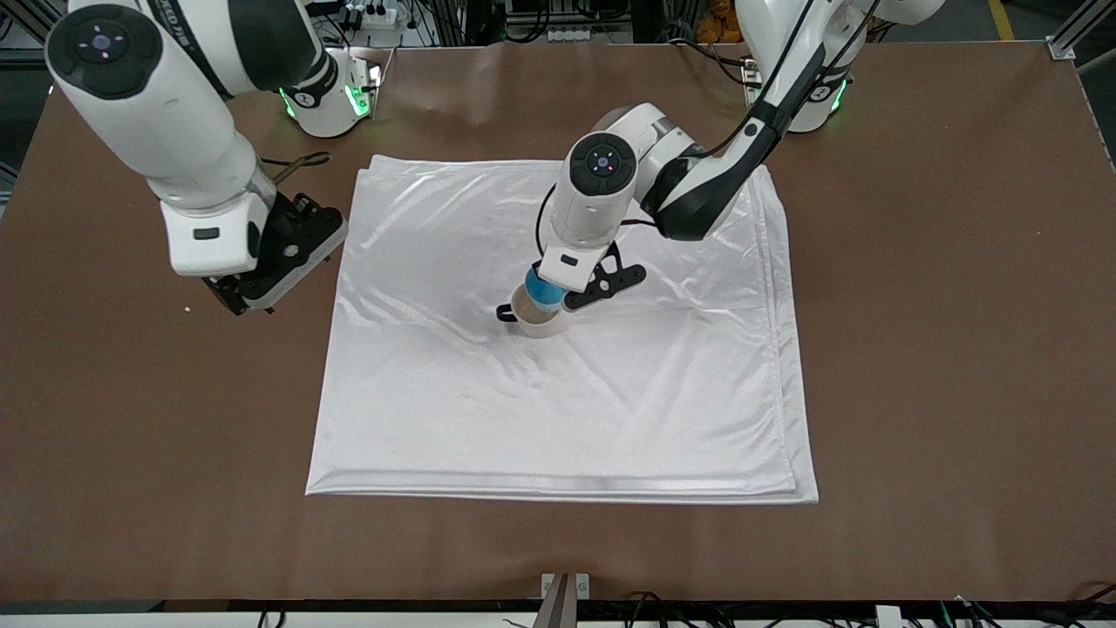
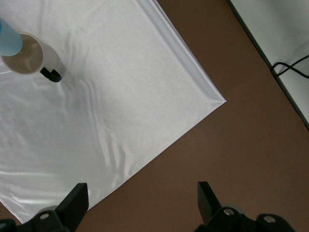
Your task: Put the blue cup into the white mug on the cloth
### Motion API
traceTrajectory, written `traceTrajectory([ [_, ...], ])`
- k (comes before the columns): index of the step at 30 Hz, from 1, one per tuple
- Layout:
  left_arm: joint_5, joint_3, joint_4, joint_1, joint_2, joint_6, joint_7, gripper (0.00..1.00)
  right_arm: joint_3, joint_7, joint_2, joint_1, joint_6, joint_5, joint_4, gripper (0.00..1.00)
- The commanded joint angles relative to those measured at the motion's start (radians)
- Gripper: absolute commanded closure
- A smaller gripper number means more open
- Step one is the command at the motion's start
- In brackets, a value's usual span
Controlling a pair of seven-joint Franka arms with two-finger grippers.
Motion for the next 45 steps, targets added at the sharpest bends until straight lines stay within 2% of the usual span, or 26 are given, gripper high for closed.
traceTrajectory([
  [1,-0.011,0.008,0.022,-0.020,0.026,0.026,-0.014,1.00,0.014,0.048,-0.053,-0.057,-0.016,-0.013,-0.021,0.00],
  [10,-0.008,0.012,0.022,-0.039,0.072,0.080,-0.014,1.00,0.014,0.051,-0.092,-0.160,-0.038,-0.006,-0.038,0.00],
  [17,-0.006,0.016,0.022,-0.048,0.100,0.108,-0.014,1.00,0.015,0.163,-0.092,-0.222,-0.068,0.003,-0.036,0.00],
  [26,0.007,0.019,0.022,-0.048,0.141,0.152,-0.009,1.00,0.015,0.178,-0.089,-0.301,-0.071,0.013,-0.034,0.00],
  [32,0.024,0.021,0.022,-0.046,0.170,0.154,-0.005,1.00,0.014,0.189,-0.087,-0.305,-0.084,0.013,-0.031,0.00],
  [39,0.044,0.021,0.019,-0.046,0.179,0.154,-0.002,1.00,0.015,0.290,-0.087,-0.316,-0.091,0.013,-0.028,0.00],
  [40,0.044,0.021,0.019,-0.046,0.179,0.154,0.001,0.91,0.015,0.316,-0.087,-0.315,-0.099,0.012,-0.027,0.00],
  [41,0.043,0.021,0.019,-0.046,0.179,0.154,0.003,0.77,0.015,0.333,-0.087,-0.315,-0.110,0.012,-0.027,0.00],
  [44,0.043,0.021,0.019,-0.046,0.181,0.154,0.005,0.44,0.015,0.364,-0.082,-0.316,-0.121,0.012,-0.022,0.00],
  [45,0.043,0.021,0.018,-0.046,0.181,0.154,0.005,0.30,0.015,0.376,-0.082,-0.318,-0.119,0.015,-0.021,0.00],
])
